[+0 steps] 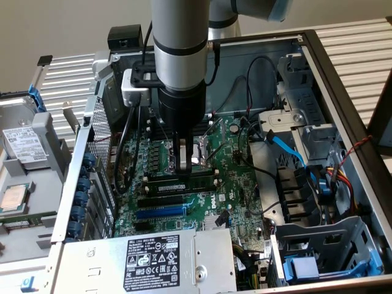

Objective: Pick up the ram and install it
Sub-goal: 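Press down the ram until it locks into place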

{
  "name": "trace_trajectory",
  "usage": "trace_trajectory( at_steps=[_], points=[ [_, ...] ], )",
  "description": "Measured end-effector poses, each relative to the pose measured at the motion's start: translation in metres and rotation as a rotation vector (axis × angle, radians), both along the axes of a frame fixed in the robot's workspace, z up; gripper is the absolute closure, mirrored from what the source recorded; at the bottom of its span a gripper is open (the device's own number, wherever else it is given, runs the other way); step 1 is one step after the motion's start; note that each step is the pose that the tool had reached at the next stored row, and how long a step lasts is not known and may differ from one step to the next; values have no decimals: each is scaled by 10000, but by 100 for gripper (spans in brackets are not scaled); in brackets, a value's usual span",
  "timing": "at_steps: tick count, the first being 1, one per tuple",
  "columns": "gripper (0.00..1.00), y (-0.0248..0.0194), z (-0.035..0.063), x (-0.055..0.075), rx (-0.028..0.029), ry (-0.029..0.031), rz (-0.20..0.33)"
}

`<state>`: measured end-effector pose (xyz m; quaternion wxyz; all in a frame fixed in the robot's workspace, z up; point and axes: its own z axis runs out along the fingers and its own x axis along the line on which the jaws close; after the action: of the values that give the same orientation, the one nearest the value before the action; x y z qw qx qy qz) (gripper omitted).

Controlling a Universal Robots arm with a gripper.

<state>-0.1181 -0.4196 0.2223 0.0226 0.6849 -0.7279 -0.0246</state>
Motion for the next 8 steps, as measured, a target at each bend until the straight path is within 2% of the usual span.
trace_trajectory(
  at_steps=[4, 6, 8],
  points=[
    [89, 0, -8, 0, 10, -7, 0],
    [89, 4, 9, 2, -15, 9, -1],
    [89, 2, 13, 0, 13, -8, -2]
  ],
)
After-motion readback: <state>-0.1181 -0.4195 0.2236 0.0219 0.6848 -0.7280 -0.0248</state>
